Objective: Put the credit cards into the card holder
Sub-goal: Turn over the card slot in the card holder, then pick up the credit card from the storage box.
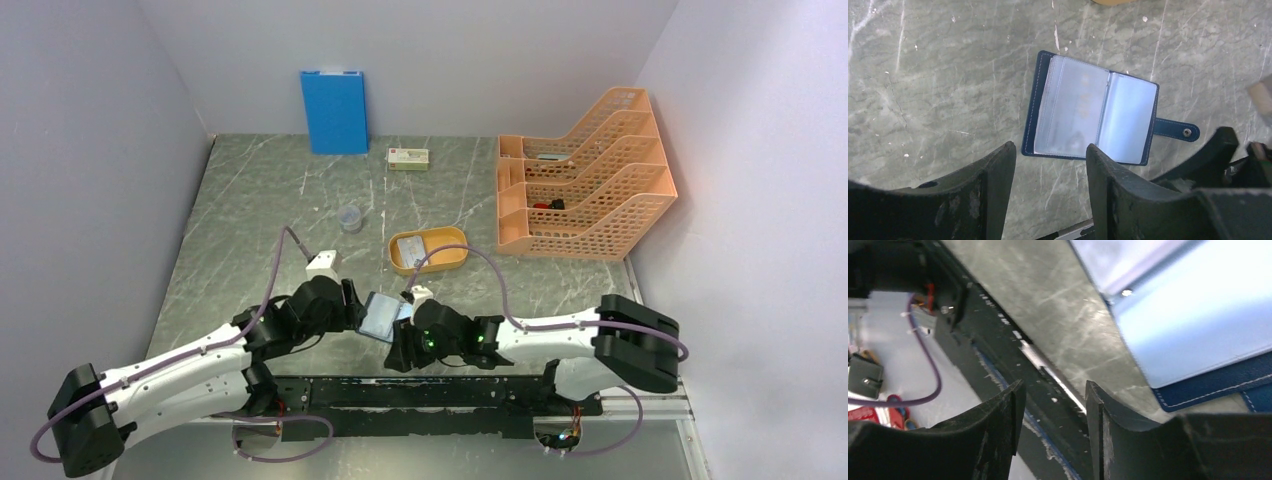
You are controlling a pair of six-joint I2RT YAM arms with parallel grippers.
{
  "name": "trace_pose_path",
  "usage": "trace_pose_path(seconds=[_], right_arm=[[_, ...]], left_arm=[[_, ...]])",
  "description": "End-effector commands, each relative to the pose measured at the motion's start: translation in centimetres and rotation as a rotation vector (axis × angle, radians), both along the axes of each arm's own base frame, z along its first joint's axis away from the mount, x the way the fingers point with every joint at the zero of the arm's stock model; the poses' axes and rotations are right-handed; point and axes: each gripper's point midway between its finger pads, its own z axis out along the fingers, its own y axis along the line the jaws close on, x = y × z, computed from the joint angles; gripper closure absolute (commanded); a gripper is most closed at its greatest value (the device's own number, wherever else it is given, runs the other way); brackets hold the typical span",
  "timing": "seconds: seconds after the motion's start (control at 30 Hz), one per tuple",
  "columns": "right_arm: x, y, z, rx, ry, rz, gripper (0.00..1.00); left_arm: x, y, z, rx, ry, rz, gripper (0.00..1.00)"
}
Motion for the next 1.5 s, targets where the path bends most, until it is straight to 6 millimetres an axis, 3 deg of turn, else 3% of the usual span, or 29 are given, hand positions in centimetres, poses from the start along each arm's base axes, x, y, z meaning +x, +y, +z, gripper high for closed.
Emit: trace_pose_path(seconds=[0.0,0.3,0.53,0.67,0.8,0.9,1.0,1.07,1.27,1.47], right_arm=[[1.1,-0.8,-2.4,-0.082,0.009,-0.095,0.51],[4.0,-4.0,-5.3,-0.202,0.000,-0.295,0.54],[6.5,-5.6,-4.3,-0.180,-0.018,-0.363,0.53],[6.5,-5.0,-1.6,-0.115,-0.062,-0.302,0.50],[7.6,-5.7,4.6,-0.025,-0.175,-0.309,0.44],[11.1,-7.1,8.0,-0.019,-0.235,-0.376,0.42],[15.5,-8.6,9.3,-0.061,-0.281,-0.451,0.40],[17.9,-8.5,9.7,-0.065,-0.289,-0.464,0.35],[24.0,-8.4,7.4,-0.075,-0.235,-0.500,0.27],[26.5,-7.6,3.5,-0.127,-0.179,-0.474,0.29]], left_arm=[[-0.3,0.5,-0.1,-0.016,0.010,0.017,0.42],[-0.6,1.1,0.2,-0.018,0.005,0.025,0.41],[-0.6,1.0,-0.2,-0.020,0.009,0.026,0.41],[-0.6,0.9,0.2,-0.022,0.004,0.022,0.41],[-0.5,1.1,1.6,-0.034,-0.021,0.019,0.40],[-0.6,1.3,2.5,-0.057,-0.041,0.016,0.40],[-0.9,1.4,2.7,-0.078,-0.046,0.019,0.40],[-1.1,1.5,2.7,-0.096,-0.041,0.023,0.40],[-1.6,1.5,2.6,-0.114,-0.024,0.024,0.40],[-1.6,1.6,2.3,-0.104,-0.020,0.024,0.40]])
